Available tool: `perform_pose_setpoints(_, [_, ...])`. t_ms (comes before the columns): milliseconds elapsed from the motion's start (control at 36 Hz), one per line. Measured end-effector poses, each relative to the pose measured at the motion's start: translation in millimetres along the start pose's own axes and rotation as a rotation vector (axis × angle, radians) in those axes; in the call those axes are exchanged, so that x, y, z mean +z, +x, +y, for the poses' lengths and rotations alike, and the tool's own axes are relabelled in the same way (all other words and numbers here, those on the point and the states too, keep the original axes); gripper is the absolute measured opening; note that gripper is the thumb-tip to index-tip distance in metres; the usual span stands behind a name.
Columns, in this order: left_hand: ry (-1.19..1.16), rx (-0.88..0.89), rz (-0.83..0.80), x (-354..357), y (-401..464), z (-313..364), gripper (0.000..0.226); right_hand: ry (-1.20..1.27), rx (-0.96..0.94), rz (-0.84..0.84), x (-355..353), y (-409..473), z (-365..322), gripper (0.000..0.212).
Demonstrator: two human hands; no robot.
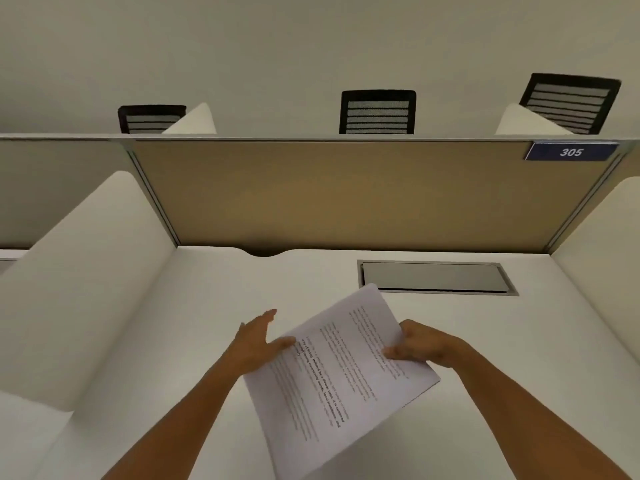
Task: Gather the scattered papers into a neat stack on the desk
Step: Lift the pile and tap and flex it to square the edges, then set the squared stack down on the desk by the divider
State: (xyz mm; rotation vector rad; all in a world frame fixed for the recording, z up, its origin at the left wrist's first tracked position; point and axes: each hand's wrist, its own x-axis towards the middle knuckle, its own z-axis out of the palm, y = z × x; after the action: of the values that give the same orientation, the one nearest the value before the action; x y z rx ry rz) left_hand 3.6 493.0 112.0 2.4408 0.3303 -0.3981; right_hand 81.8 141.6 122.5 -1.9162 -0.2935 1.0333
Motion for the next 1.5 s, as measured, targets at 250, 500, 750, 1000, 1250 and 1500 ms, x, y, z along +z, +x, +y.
perform_pose_setpoints(250, [-0.515, 0.023, -0.512, -24, -26, 15, 0.057, -0.175, -0.016, -0.132, 0, 3, -53, 0.038])
perform_pose_setpoints(500, [-0.592, 0.006, -0.486, -11, -42, -5, 0.044, -0.23, 0.037, -0.183, 4, 13, -77, 0.015])
perform_pose_setpoints(750, [-0.72, 0.041, -0.213, -7, -39, -13, 0.046, 0.09, -0.05, 0.045, -10, 20, -77, 0.034])
perform_pose_setpoints(1000, [-0.957, -0.032, -0.029, -16, -24, -30, 0.033, 0.607, -0.156, 0.238, 50, 42, -44, 0.023])
perform_pose_setpoints(1250, [-0.941, -0.089, 0.111, -27, -17, -58, 0.026, 0.491, -0.144, 0.399, 135, 64, -59, 0.031])
perform_pose_setpoints(1500, [-0.866, -0.058, 0.222, -46, -10, -94, 0.022, 0.42, -0.116, 0.663, 190, 100, -87, 0.046])
